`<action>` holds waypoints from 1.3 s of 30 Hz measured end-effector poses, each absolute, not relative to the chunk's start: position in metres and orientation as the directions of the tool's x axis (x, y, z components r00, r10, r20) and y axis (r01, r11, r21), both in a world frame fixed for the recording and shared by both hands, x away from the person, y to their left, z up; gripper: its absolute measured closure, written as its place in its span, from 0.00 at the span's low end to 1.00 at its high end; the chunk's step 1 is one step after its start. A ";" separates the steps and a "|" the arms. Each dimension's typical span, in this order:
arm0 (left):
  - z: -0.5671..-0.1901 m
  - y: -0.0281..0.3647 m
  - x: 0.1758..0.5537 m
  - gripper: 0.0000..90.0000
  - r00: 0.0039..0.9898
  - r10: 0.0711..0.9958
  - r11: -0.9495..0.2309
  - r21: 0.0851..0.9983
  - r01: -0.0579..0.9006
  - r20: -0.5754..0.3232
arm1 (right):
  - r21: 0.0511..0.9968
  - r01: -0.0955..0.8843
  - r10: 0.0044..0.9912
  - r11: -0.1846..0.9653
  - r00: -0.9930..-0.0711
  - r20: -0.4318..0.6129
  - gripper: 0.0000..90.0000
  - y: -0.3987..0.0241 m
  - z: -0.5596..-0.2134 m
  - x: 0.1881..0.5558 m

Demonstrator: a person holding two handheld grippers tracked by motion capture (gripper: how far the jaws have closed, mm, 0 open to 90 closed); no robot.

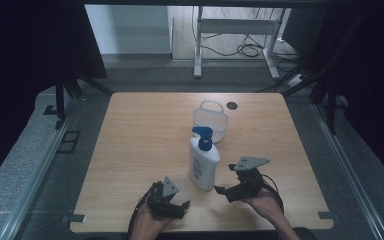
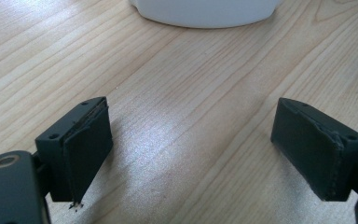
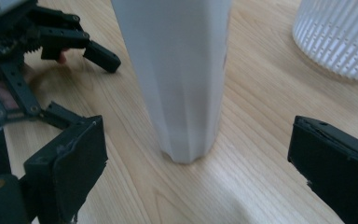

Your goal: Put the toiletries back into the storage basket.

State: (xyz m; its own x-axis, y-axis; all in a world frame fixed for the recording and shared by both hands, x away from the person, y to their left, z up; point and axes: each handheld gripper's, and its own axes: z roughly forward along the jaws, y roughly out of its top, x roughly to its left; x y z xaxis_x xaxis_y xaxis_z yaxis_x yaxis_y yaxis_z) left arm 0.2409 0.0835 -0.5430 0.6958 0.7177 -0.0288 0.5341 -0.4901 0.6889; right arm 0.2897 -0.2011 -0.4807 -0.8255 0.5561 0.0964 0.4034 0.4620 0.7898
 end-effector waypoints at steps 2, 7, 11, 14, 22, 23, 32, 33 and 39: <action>-0.543 0.084 0.241 0.13 0.696 0.718 -0.490 0.689 0.534 -0.029 | 0.794 0.404 0.556 0.455 -0.825 0.101 0.06 -0.198 -0.479 0.291; -0.543 0.084 0.241 0.13 0.696 0.718 -0.490 0.689 0.534 -0.029 | 0.800 0.400 0.553 0.447 -0.827 0.104 0.09 -0.191 -0.477 0.294; -0.543 0.084 0.241 0.13 0.696 0.718 -0.491 0.689 0.534 -0.028 | 0.805 0.396 0.554 0.443 -0.826 0.101 0.11 -0.185 -0.474 0.296; -0.543 0.084 0.241 0.13 0.697 0.717 -0.491 0.688 0.534 -0.028 | 0.809 0.393 0.554 0.438 -0.826 0.102 0.13 -0.182 -0.472 0.298; -0.543 0.083 0.241 0.13 0.695 0.719 -0.488 0.690 0.535 -0.030 | 0.820 0.395 0.555 0.414 -0.824 0.117 0.15 -0.173 -0.464 0.303; -0.543 0.084 0.241 0.13 0.697 0.716 -0.493 0.687 0.533 -0.027 | 0.820 0.394 0.556 0.415 -0.824 0.115 0.15 -0.172 -0.462 0.304; -0.543 0.084 0.241 0.13 0.697 0.717 -0.493 0.688 0.533 -0.027 | 0.816 0.390 0.552 0.426 -0.827 0.106 0.15 -0.157 -0.454 0.310; -0.543 0.084 0.241 0.13 0.697 0.717 -0.493 0.687 0.533 -0.027 | 0.815 0.391 0.554 0.427 -0.826 0.106 0.15 -0.156 -0.454 0.310; -0.543 0.084 0.241 0.13 0.697 0.717 -0.492 0.688 0.533 -0.027 | 0.810 0.388 0.558 0.440 -0.825 0.092 0.15 -0.146 -0.452 0.315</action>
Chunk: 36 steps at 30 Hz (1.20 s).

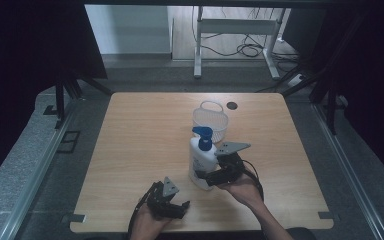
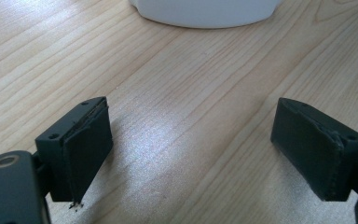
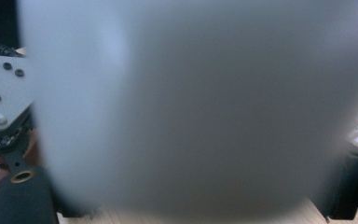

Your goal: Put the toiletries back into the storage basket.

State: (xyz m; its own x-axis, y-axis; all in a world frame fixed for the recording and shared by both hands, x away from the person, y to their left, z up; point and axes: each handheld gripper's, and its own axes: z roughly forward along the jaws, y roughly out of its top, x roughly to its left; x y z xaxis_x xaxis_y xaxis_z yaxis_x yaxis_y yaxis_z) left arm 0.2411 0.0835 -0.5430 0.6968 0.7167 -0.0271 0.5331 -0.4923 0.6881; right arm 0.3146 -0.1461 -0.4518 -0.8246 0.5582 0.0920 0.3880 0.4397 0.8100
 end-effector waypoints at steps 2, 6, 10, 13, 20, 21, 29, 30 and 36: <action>-0.543 0.083 0.241 0.13 0.697 0.717 -0.492 0.688 0.533 -0.027 | 0.810 0.384 0.559 0.443 -0.825 0.086 0.16 -0.143 -0.451 0.315; -0.543 0.083 0.241 0.13 0.697 0.717 -0.492 0.688 0.534 -0.027 | 0.813 0.376 0.562 0.444 -0.824 0.074 0.21 -0.139 -0.449 0.316; -0.543 0.083 0.241 0.13 0.697 0.717 -0.492 0.688 0.534 -0.027 | 0.819 0.367 0.569 0.441 -0.820 0.061 0.28 -0.136 -0.448 0.316; -0.543 0.083 0.241 0.13 0.696 0.717 -0.492 0.688 0.534 -0.028 | 0.817 0.357 0.574 0.452 -0.818 0.039 0.33 -0.135 -0.447 0.317; -0.543 0.083 0.241 0.13 0.696 0.717 -0.492 0.688 0.534 -0.028 | 0.810 0.337 0.572 0.481 -0.821 0.002 0.39 -0.134 -0.446 0.318; -0.543 0.083 0.241 0.13 0.696 0.717 -0.492 0.688 0.534 -0.027 | 0.807 0.332 0.569 0.488 -0.822 -0.005 0.39 -0.133 -0.446 0.318; -0.543 0.083 0.241 0.13 0.696 0.717 -0.492 0.688 0.534 -0.027 | 0.802 0.349 0.570 0.485 -0.822 0.013 0.40 -0.137 -0.444 0.322; -0.543 0.083 0.241 0.13 0.696 0.717 -0.492 0.688 0.534 -0.028 | 0.800 0.351 0.573 0.486 -0.820 0.012 0.41 -0.137 -0.443 0.323; -0.543 0.083 0.241 0.13 0.697 0.716 -0.492 0.688 0.534 -0.028 | 0.802 0.348 0.576 0.485 -0.818 0.006 0.41 -0.142 -0.438 0.328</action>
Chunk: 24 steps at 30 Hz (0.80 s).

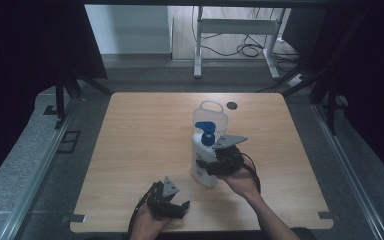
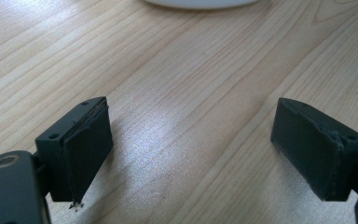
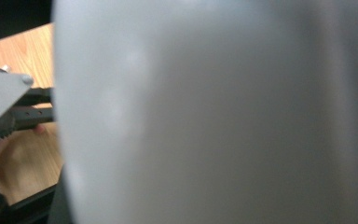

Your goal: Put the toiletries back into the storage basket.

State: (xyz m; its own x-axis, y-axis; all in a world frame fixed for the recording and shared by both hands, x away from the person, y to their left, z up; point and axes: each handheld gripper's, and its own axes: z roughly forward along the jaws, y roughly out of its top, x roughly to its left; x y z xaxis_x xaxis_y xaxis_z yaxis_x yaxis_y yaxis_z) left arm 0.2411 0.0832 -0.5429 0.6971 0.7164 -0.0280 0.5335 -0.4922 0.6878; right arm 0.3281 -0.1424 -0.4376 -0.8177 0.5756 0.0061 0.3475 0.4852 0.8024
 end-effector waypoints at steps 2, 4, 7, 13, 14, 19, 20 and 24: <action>-0.543 0.083 0.241 0.13 0.697 0.717 -0.492 0.688 0.533 -0.028 | 0.807 0.347 0.569 0.478 -0.822 0.017 0.41 -0.145 -0.434 0.330; -0.543 0.083 0.241 0.13 0.697 0.716 -0.492 0.688 0.533 -0.028 | 0.808 0.345 0.565 0.477 -0.825 0.019 0.41 -0.146 -0.431 0.332; -0.543 0.083 0.241 0.13 0.697 0.716 -0.492 0.688 0.533 -0.028 | 0.809 0.332 0.555 0.485 -0.832 0.008 0.41 -0.148 -0.427 0.335; -0.543 0.083 0.241 0.13 0.699 0.714 -0.497 0.686 0.532 -0.025 | 0.812 0.318 0.521 0.490 -0.853 0.019 0.41 -0.151 -0.423 0.343; -0.543 0.083 0.241 0.13 0.699 0.715 -0.496 0.686 0.532 -0.025 | 0.812 0.317 0.516 0.490 -0.856 0.022 0.41 -0.152 -0.422 0.344; -0.543 0.083 0.241 0.13 0.697 0.717 -0.491 0.689 0.533 -0.029 | 0.818 0.299 0.495 0.492 -0.868 0.019 0.41 -0.154 -0.416 0.351; -0.543 0.083 0.241 0.13 0.697 0.716 -0.492 0.688 0.533 -0.028 | 0.818 0.297 0.492 0.492 -0.870 0.020 0.41 -0.155 -0.415 0.352; -0.543 0.083 0.241 0.13 0.699 0.715 -0.496 0.686 0.532 -0.026 | 0.822 0.279 0.466 0.497 -0.884 0.018 0.41 -0.157 -0.410 0.357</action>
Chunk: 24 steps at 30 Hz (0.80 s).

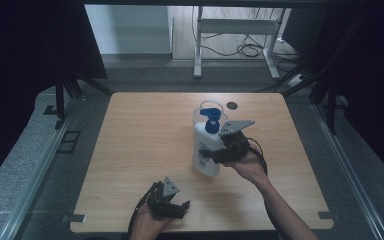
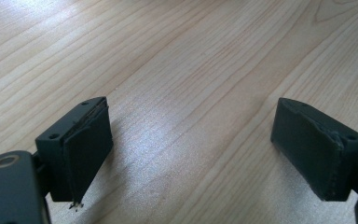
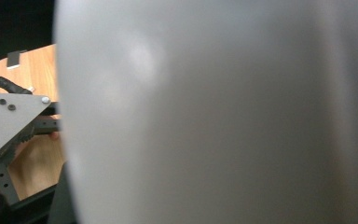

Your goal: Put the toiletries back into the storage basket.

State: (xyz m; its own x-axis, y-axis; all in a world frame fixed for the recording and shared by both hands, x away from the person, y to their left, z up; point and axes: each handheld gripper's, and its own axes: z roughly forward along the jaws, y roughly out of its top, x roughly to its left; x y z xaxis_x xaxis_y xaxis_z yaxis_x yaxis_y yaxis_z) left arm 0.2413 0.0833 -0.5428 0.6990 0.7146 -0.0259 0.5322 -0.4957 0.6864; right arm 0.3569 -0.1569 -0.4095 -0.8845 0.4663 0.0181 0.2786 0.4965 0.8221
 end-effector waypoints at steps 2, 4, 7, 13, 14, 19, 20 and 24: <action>-0.543 0.083 0.241 0.13 0.699 0.714 -0.497 0.686 0.532 -0.025 | 0.824 0.274 0.456 0.496 -0.890 0.021 0.41 -0.158 -0.408 0.359; -0.543 0.083 0.241 0.13 0.697 0.717 -0.491 0.689 0.533 -0.029 | 0.826 0.271 0.447 0.494 -0.894 0.026 0.41 -0.159 -0.407 0.361; -0.543 0.083 0.241 0.13 0.698 0.715 -0.493 0.688 0.533 -0.028 | 0.831 0.271 0.438 0.486 -0.898 0.037 0.41 -0.162 -0.405 0.366; -0.543 0.083 0.241 0.13 0.698 0.716 -0.492 0.688 0.533 -0.029 | 0.840 0.267 0.432 0.472 -0.901 0.044 0.41 -0.166 -0.399 0.375; -0.543 0.083 0.241 0.13 0.698 0.716 -0.491 0.689 0.533 -0.029 | 0.840 0.263 0.431 0.475 -0.902 0.039 0.41 -0.167 -0.398 0.376; -0.543 0.083 0.241 0.13 0.697 0.716 -0.491 0.689 0.533 -0.029 | 0.842 0.253 0.430 0.477 -0.902 0.028 0.41 -0.170 -0.390 0.383; -0.543 0.083 0.241 0.13 0.697 0.716 -0.492 0.688 0.533 -0.028 | 0.843 0.253 0.431 0.475 -0.902 0.028 0.41 -0.170 -0.388 0.384; -0.543 0.083 0.241 0.13 0.697 0.717 -0.489 0.690 0.534 -0.031 | 0.847 0.244 0.422 0.473 -0.906 0.025 0.41 -0.172 -0.381 0.390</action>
